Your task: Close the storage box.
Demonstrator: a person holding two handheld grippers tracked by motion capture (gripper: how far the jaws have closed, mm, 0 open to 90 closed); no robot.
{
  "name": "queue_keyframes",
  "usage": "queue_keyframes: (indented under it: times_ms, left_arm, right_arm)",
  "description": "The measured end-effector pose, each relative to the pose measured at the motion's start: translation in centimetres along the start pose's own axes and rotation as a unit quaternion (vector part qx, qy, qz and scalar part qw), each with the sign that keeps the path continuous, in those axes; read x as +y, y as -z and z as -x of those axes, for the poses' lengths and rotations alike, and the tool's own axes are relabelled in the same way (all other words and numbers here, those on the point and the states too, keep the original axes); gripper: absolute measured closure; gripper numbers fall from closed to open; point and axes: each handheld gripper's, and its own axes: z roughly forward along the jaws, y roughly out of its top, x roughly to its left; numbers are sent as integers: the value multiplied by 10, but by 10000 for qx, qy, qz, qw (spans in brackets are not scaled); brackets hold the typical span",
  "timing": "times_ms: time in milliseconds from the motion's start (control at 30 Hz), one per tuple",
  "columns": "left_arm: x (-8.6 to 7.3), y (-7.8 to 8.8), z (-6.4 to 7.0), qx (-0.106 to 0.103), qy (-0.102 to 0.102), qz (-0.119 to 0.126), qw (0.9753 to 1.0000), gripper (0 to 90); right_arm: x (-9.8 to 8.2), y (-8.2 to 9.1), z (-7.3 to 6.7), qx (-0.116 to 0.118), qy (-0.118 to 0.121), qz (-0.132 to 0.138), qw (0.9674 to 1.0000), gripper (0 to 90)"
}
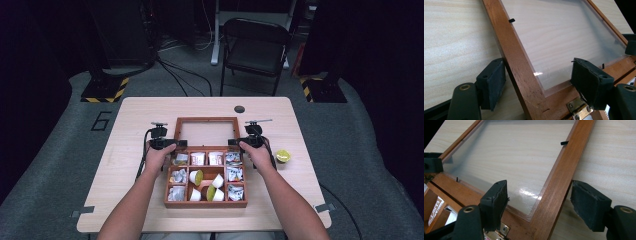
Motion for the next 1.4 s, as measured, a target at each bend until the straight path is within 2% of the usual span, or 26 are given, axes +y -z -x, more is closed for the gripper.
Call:
queue_keyframes:
  times_ms: [67, 200, 367, 400, 533, 733, 767, 900, 933, 967, 1000, 1100, 1167, 1267, 1300, 1333, 1400]
  left_arm:
    - [0, 0, -1, -26, -66, -42, 10000, 272]
    - [0, -3, 0, -54, 47, -16, 10000, 253]
    - [0, -3, -1, -103, 30, -38, 9999, 252]
    - [0, -3, -1, -103, -16, -38, 9999, 251]
    - [0, -3, -2, -127, -9, -40, 9999, 249]
    - [0, -3, -2, -150, -5, -29, 9999, 251]
    - [0, -3, -2, -161, 31, -29, 9999, 252]
    - [0, -3, -2, -155, 28, -33, 9999, 253]
    - [0, -3, -2, -167, 79, -15, 9998, 253]
    - [0, -3, -2, -158, 11, -23, 9999, 256]
    - [0, -3, -1, -137, 88, 18, 9999, 262]
    - [2, -1, -2, -107, 4, 17, 9999, 282]
    - [2, -1, 0, -111, 62, 73, 9999, 285]
    - [2, 0, -1, -106, -31, 92, 9999, 286]
    - [2, 1, 0, -130, 24, 118, 9998, 286]
    - [2, 2, -1, -136, -56, 110, 9998, 289]
    - [3, 3, 0, -161, -71, 195, 9997, 294]
  right_arm:
    - [0, 0, 1, 9, -13, 0, 10000, 293]
    - [0, -2, 1, 108, -183, -57, 9998, 291]
    - [0, -3, 2, 156, -177, -56, 9997, 287]
    - [1, -3, 2, 147, -215, -108, 9996, 285]
    - [6, -5, 1, 70, -89, -240, 9996, 275]
    - [8, -4, 0, 89, -148, -331, 9993, 276]
    - [8, -4, 1, 91, -71, -307, 9995, 275]
    - [8, -3, 1, 117, -79, -315, 9994, 276]
    - [8, -3, 1, 114, -58, -304, 9995, 276]
    - [8, -3, 0, 110, -95, -290, 9995, 278]
    - [8, -2, 0, 105, -72, -281, 9995, 280]
    - [9, -1, 0, 104, 4, -236, 9997, 287]
    - [9, -1, 0, 86, 67, -199, 9997, 296]
    - [9, 1, -1, 93, 89, -181, 9998, 300]
    - [9, 1, -1, 94, 96, -162, 9998, 300]
    - [9, 2, -2, 114, 35, -167, 9998, 301]
    - [10, 4, -1, 124, 109, -89, 9998, 307]
